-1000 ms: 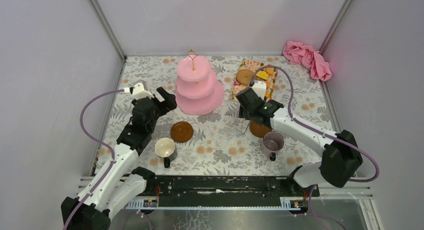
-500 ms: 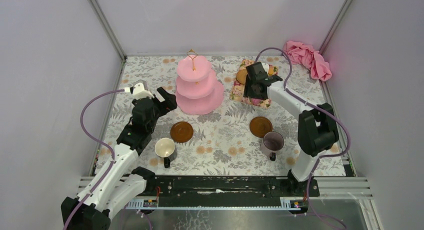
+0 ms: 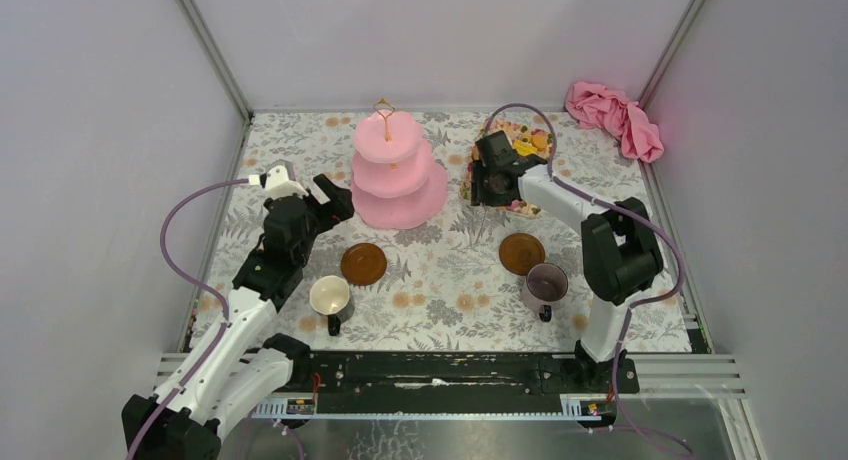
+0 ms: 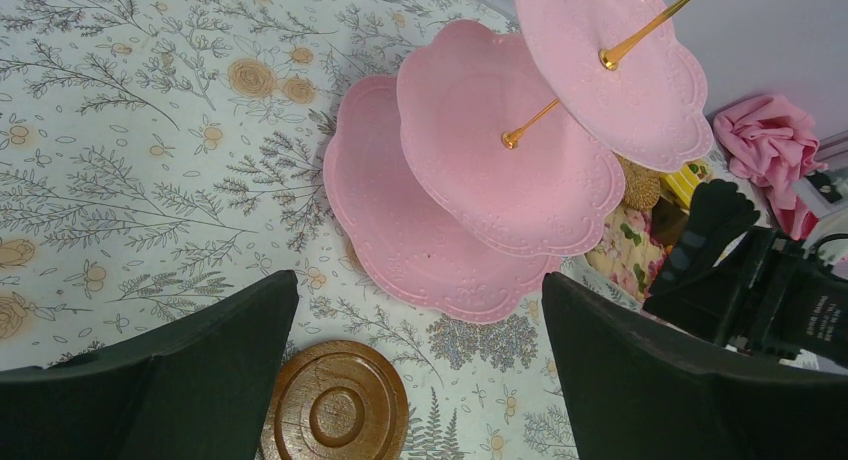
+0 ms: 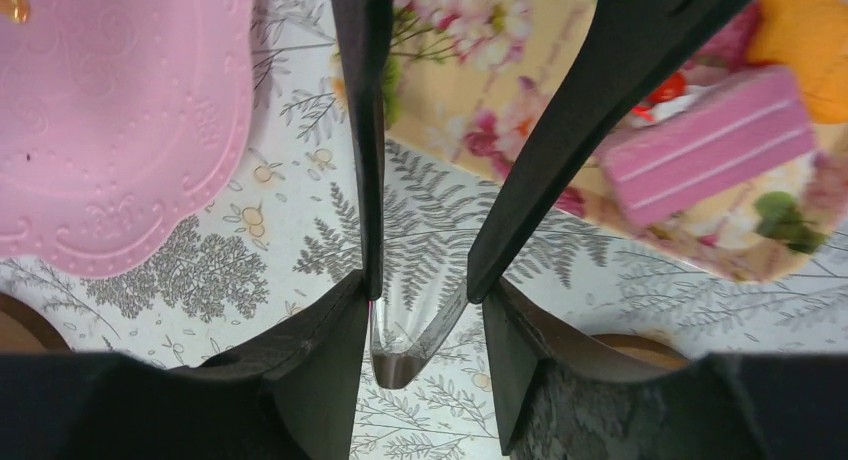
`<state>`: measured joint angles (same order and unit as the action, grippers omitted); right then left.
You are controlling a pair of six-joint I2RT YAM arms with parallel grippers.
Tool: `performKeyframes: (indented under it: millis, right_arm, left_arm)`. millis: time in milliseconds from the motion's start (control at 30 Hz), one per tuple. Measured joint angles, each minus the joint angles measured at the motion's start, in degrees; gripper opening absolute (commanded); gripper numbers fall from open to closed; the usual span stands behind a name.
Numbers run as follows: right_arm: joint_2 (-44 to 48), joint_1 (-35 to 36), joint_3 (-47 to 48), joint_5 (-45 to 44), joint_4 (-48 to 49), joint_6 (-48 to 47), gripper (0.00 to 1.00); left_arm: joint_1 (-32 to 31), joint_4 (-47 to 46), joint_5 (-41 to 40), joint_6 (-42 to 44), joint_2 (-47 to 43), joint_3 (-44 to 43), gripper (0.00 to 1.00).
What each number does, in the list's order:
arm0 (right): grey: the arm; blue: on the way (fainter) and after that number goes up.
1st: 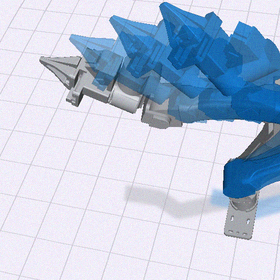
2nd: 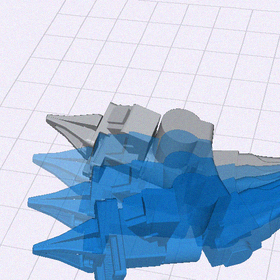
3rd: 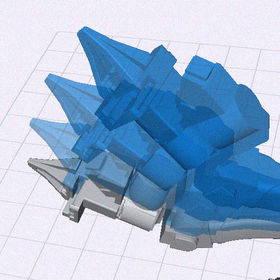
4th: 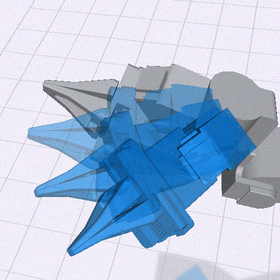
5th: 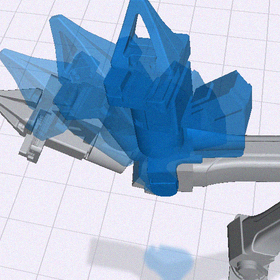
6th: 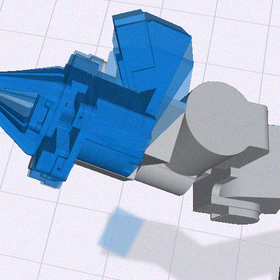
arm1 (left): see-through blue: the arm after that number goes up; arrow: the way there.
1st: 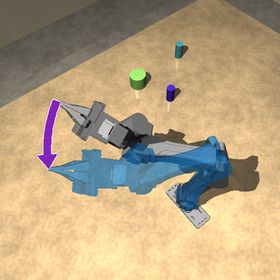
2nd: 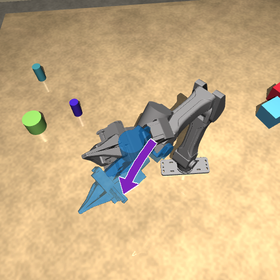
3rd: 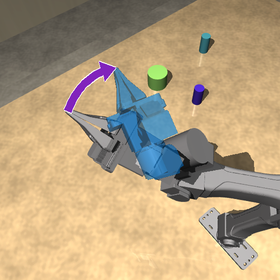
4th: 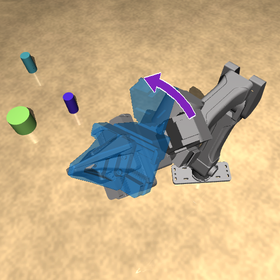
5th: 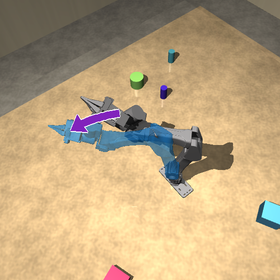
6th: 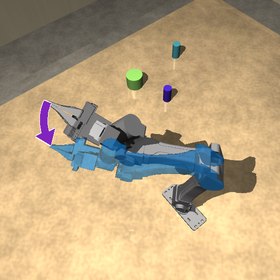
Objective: Serve the afternoon tea
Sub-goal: Place the clamp on the tray.
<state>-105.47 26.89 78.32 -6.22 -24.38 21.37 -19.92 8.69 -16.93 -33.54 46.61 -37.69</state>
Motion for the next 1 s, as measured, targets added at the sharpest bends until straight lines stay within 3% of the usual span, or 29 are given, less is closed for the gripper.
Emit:
performKeyframes:
  millis: [333,733,1000]
  right_arm:
    - [-5.3,1.8,-0.1,1.4,1.1,-1.5,0.57]
    - [-7.2,2.9,-1.6,-0.8,4.2,-2.8,0.91]
    - [-2.7,7.0,-10.1,-5.4,8.3,-1.8,0.94]
  left_arm:
    - [0.0,0.0,0.0,0.0,0.0,0.0,1.00]
    - [0.0,0.0,0.0,0.0,0.2,0.0,1.00]
    - [0.0,0.0,0.0,0.0,0.1,0.0,1.00]
